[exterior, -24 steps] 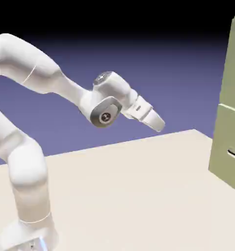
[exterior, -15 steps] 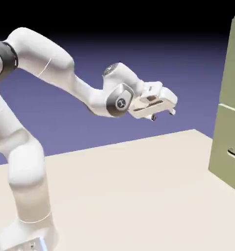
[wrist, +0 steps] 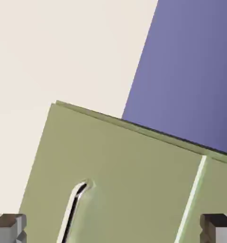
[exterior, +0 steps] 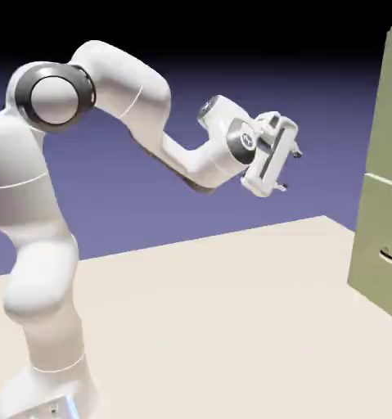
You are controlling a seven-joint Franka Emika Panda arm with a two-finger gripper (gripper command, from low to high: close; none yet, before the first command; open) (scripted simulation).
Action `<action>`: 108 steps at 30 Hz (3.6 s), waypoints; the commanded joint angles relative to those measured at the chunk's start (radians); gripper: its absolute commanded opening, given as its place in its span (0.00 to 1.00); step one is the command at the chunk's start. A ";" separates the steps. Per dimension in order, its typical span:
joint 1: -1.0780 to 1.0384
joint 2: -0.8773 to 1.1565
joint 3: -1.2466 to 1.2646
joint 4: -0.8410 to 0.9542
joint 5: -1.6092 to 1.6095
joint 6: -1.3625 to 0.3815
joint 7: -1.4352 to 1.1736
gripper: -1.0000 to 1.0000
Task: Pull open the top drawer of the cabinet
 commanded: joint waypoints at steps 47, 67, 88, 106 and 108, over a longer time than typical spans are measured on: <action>-0.500 0.904 0.694 1.101 -1.419 0.000 -1.988 0.50; -0.445 1.205 0.991 1.237 -1.282 -0.120 -2.531 0.00; -0.844 1.425 1.430 0.610 -1.596 -0.446 -2.500 0.00; -1.278 1.453 1.583 0.054 -1.566 -0.577 -2.381 1.00; -1.345 1.464 1.612 -0.018 -1.545 -0.585 -2.375 1.00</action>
